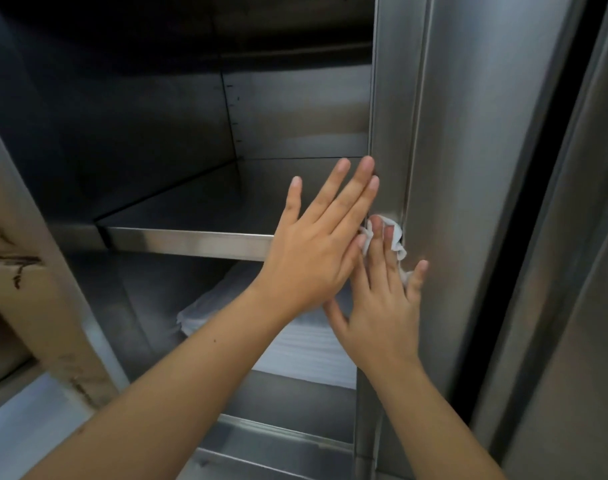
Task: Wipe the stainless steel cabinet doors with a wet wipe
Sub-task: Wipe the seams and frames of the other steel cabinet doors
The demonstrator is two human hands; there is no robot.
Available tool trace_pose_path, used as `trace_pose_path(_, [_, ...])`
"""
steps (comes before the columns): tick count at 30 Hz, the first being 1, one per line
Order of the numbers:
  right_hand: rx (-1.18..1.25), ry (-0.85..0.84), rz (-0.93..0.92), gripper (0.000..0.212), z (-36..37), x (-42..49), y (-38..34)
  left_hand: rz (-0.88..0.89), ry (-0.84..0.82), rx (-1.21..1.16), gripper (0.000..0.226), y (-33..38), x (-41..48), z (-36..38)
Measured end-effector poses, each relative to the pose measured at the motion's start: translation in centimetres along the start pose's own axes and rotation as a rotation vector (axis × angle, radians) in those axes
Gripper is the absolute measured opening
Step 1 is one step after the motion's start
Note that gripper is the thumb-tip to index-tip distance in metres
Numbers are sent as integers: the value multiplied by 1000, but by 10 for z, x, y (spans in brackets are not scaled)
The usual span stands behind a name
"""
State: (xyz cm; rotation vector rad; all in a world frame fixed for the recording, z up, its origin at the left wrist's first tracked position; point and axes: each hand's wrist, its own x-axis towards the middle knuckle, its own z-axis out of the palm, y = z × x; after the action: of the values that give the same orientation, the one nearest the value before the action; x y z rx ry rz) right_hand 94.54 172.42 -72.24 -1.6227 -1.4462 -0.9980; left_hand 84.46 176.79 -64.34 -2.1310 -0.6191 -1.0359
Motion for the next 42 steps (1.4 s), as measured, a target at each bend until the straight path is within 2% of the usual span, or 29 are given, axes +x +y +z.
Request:
trace_pose_path(9, [-37,60,11,74,13,-9,0,35,77,-51,53,-4,-10,19])
trace_pose_path(15, [-27,105,44,66,22,-15,0,110,107,-93,54,-9,-19,31])
trace_pose_path(22, [-35,118,77,70,42,-48,-1,164,147,-146,53,-12,-25,38])
trace_pose_path(27, [-34,116,134,70,55,-76,-7,248,83,-148,53,-7,-50,46])
trace_pose_path(35, [-50,0,163,70,73,-137,-11,223,21,-156,55,1,-78,58])
trace_pose_path(42, [-55,-39,162,62,85,-173,-10,287,-34,-84,54,9,-100,60])
